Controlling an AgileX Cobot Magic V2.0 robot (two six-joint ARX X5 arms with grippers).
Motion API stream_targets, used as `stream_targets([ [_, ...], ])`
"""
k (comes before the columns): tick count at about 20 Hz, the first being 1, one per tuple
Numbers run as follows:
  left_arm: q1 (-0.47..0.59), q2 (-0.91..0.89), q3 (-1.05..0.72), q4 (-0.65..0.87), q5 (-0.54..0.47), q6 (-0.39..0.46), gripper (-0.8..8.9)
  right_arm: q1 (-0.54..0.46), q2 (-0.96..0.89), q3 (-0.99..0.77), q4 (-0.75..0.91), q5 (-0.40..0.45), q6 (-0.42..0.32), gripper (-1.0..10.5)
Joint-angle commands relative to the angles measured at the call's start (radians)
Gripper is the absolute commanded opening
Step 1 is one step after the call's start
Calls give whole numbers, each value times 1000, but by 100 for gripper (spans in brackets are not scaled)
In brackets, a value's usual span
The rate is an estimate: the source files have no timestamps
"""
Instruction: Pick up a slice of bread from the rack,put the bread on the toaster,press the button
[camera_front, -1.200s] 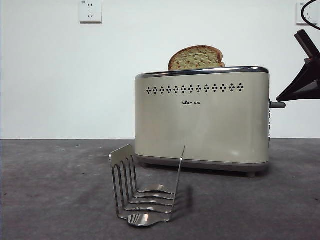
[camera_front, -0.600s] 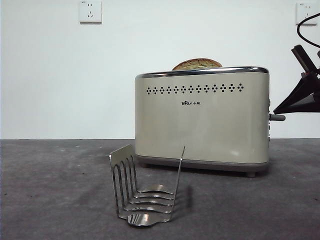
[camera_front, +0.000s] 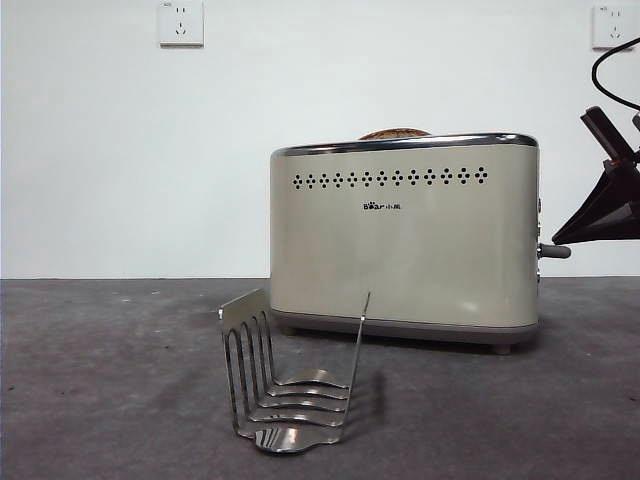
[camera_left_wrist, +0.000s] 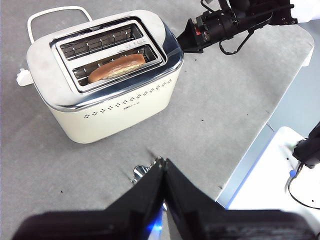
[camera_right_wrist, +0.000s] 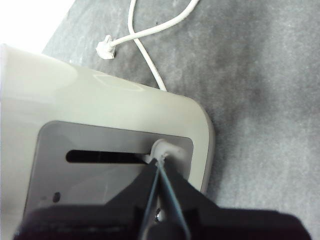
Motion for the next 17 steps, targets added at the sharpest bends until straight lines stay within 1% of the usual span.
stream_targets([
  [1, -1, -6, -6, 3, -2, -10, -9, 1, 45, -19, -31, 36, -16, -7],
  [11, -1, -6, -6, 3, -2, -10, -9, 3, 89, -19, -56, 46, -33, -7],
  [17, -1, -6, -6, 3, -9, -10, -9, 21, 91, -19, -89, 106, -60, -7],
])
